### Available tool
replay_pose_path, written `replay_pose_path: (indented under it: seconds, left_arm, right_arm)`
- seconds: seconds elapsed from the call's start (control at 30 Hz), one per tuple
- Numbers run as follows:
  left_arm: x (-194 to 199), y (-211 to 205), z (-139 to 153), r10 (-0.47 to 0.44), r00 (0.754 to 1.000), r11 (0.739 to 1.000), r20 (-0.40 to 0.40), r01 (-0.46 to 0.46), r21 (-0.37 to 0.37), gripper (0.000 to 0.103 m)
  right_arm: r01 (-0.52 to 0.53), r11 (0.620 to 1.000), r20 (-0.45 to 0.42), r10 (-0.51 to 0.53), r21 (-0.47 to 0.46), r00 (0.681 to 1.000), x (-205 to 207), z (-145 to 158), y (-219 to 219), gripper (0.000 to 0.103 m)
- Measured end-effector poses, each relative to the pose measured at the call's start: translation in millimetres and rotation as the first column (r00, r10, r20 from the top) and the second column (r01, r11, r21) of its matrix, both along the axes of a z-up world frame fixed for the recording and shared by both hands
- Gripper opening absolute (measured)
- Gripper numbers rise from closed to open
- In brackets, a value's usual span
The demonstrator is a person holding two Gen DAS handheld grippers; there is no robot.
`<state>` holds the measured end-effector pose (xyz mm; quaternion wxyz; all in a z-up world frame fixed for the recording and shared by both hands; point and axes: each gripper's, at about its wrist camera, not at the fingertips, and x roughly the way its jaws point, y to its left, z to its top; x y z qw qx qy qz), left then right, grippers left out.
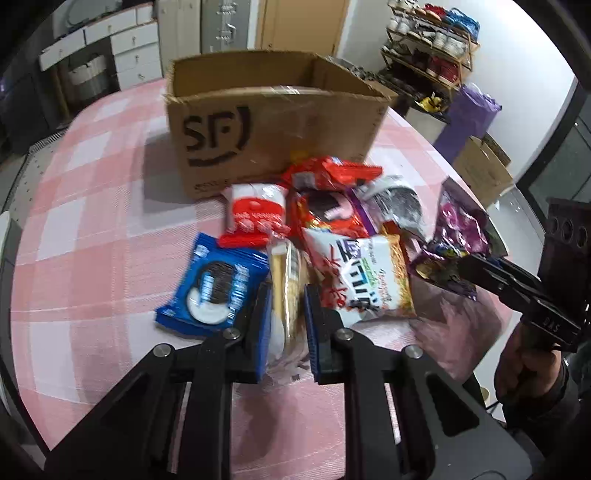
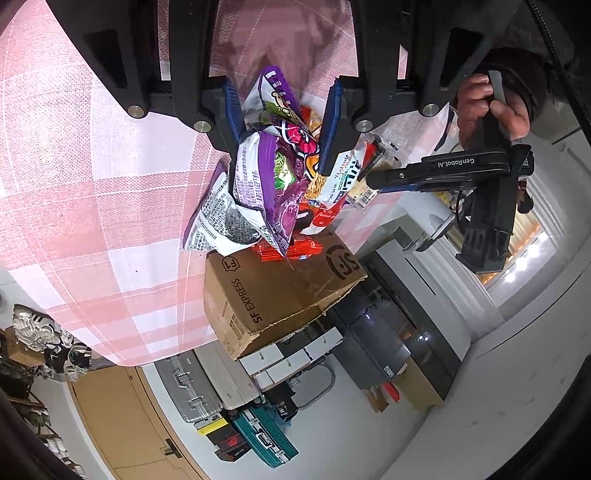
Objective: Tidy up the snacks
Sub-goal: 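Lift the purple bag with the right gripper while the left gripper grasps the wrapped cake bar, then carry the purple bag and cake bar toward the box with both grippers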
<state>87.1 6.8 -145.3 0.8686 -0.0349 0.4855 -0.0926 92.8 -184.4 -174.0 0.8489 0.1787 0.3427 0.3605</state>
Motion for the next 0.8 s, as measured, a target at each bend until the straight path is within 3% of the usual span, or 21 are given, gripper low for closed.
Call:
replay_pose_path:
  seconds: [0.4, 0.8]
  left_arm:
    - [2.1, -0.1, -8.6, 0.0, 1.0, 1.0, -0.031, -0.001, -0.02, 0.012]
    - [-6.4, 20.1, 31.5, 0.036, 0.997, 0.999, 0.061, -0.035, -0.021, 0.012]
  right_arm:
    - [0.011, 1.0, 0.001, -0.011, 0.004, 1.0, -1.1, -1.1, -2.9, 0.037]
    - [-0.009, 0.999, 0.055, 0.007, 0.037, 0.998, -6.4, 21.5, -1.9, 0.037]
